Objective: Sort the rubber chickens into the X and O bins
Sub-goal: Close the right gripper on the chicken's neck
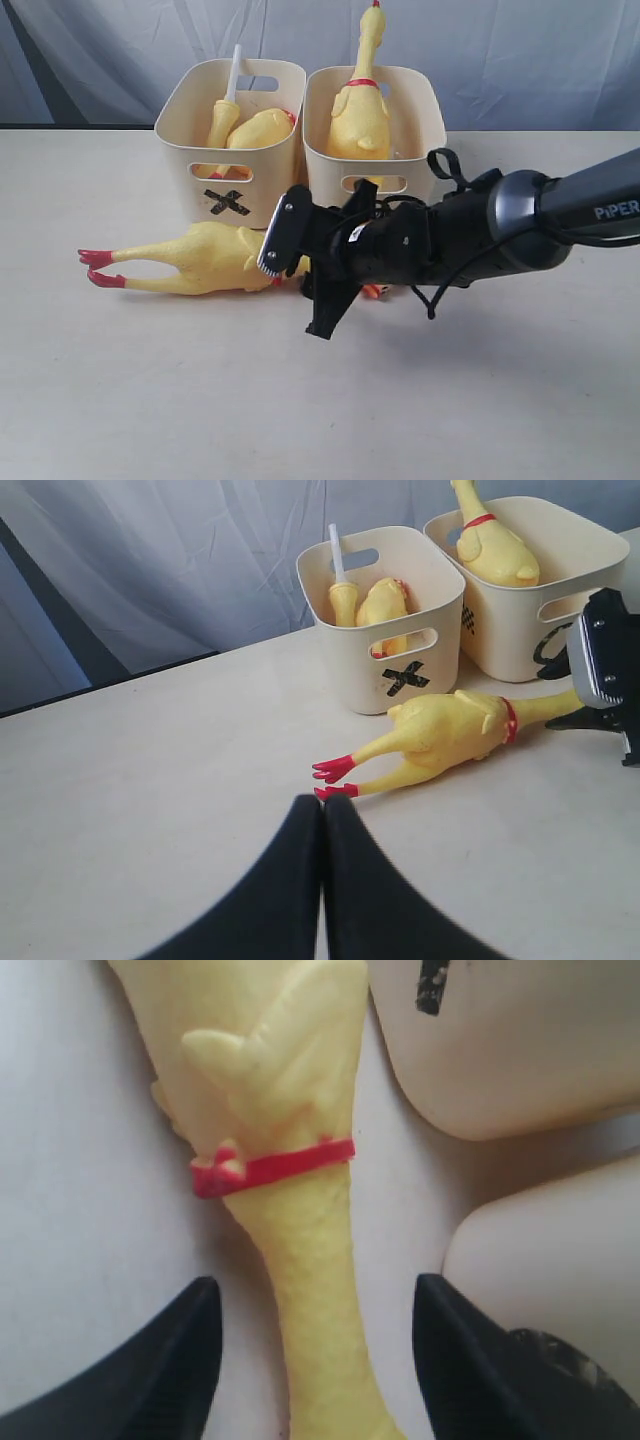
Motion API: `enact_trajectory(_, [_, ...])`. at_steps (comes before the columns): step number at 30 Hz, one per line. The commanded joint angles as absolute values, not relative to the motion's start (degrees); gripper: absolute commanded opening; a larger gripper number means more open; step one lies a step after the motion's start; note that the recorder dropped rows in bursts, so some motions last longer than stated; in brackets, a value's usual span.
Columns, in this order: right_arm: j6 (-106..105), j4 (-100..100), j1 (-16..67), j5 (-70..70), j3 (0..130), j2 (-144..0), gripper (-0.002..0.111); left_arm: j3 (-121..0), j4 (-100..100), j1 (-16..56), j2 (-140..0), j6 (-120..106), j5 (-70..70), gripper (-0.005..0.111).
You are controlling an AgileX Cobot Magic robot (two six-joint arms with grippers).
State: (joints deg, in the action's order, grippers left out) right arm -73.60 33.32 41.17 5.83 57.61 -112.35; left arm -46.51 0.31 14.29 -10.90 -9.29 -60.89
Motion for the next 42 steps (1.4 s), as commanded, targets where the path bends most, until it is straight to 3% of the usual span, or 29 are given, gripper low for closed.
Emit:
enact_trajectory(1, [-73.82,32.52,41.16,7.49,59.21,-114.32,0.051,-46.18,0.8,14.49,-10.67,-8.94,-60.32,0.0])
enact_trajectory(28, [-74.97,32.39,41.16,13.81,60.42,-121.78,0.049,-46.18,0.8,14.49,-10.67,-8.94,-60.32,0.0])
enact_trajectory(38, [-74.97,33.02,41.16,13.48,60.42,-121.9,0.001,-46.18,0.92,14.49,-10.67,-8.94,-60.21,0.0])
enact_trajectory(42, [-75.06,32.79,41.29,13.1,60.42,-121.67,-0.001,-46.18,1.02,14.49,-10.67,-8.94,-60.2,0.0])
